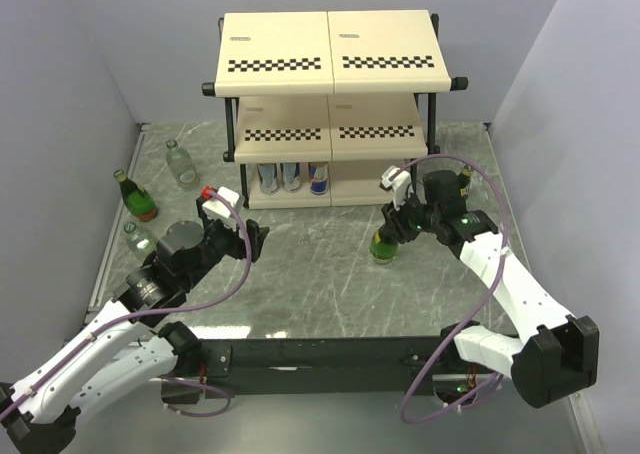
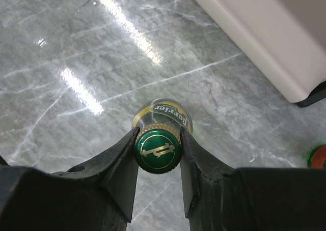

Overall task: Place and organize the beverage onto the shelf
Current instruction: Pick up the drink from the center of the board.

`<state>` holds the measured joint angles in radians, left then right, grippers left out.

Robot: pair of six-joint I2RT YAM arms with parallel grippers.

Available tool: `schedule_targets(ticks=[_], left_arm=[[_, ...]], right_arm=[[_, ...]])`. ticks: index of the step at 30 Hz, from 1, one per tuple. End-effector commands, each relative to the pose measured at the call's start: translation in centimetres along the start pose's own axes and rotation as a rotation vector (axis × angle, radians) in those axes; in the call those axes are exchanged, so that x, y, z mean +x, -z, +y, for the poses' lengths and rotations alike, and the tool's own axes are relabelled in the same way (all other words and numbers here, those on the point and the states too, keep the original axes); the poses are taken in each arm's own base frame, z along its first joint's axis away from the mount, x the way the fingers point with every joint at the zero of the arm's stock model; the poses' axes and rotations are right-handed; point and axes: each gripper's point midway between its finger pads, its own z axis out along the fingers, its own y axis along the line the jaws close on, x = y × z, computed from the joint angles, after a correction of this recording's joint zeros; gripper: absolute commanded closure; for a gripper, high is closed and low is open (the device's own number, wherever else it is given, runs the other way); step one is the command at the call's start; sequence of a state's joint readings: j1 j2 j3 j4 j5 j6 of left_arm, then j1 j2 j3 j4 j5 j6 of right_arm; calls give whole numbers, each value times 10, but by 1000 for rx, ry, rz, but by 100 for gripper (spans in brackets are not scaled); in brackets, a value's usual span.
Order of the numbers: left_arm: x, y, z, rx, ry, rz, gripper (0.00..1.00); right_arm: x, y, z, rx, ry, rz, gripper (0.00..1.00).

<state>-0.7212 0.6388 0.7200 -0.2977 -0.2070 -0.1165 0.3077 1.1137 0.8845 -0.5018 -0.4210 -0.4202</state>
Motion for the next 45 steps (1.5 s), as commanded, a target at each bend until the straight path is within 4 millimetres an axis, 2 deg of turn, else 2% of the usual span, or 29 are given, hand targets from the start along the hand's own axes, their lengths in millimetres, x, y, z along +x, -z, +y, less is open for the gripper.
schedule_targets(ticks=[1,12,16,18,21,22,23,24,27,28,31,35,41,43,44,45], left_arm=[[-10,0,0,4,1,-31,15],[-7,-2,-6,37,-5,-22,14],[-6,-1,-11,70,-16,-37,1],[-5,-3,-15,93,-12,-44,1],[-3,-3,-32,194,-22,-52,1],[-9,-3,-45,269,-30,-94,1],[1,-4,-51,307,-40,-90,1],[1,-4,-59,352,-51,-107,0],[-5,-3,-82,483,-52,-173,0],[-14,-3,-87,508,-46,-217,0],[-16,-10,-100,568,-3,-200,1],[-5,-34,-115,615,42,-116,1],[-1,-62,-138,617,-16,-113,0],[-12,-69,-144,613,-26,-152,0],[-7,-75,-150,619,-32,-138,1],[-10,-79,-153,622,-46,-152,1]], right_arm=[[-39,22,-4,36,80,-108,100],[-50,36,-7,61,82,-137,100],[-55,42,-10,71,73,-151,100],[-57,45,-13,79,67,-157,100],[-59,48,-12,78,60,-161,100],[-60,48,-11,72,60,-161,100],[-60,50,-11,74,54,-163,100],[-61,50,-12,74,52,-165,100],[-65,52,-9,60,45,-170,100],[-65,52,-8,56,42,-171,100],[-71,56,-6,47,36,-179,100],[-79,62,-2,30,30,-186,100],[-87,66,5,-21,-1,-175,100],[-90,68,7,-31,-7,-180,100],[-94,70,9,-38,-6,-187,100],[-95,70,10,-41,-10,-188,100]])
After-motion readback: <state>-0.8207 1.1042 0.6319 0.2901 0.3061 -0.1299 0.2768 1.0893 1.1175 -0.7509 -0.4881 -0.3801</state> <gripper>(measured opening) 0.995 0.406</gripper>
